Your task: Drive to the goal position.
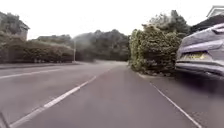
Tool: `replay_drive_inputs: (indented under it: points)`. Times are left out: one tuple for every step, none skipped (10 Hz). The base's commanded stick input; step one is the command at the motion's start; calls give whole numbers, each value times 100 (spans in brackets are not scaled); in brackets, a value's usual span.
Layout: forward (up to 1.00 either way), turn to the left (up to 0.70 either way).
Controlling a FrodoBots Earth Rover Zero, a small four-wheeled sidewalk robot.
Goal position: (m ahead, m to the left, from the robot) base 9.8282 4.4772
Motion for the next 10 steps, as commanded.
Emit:
replay_drive_inputs:
  points:
    - [100, 0]
    - [100, 0]
    - [100, 0]
    - [100, 0]
    - [100, 0]
    - [100, 0]
    - [100, 0]
    - [100, 0]
    - [100, 0]
    - [100, 0]
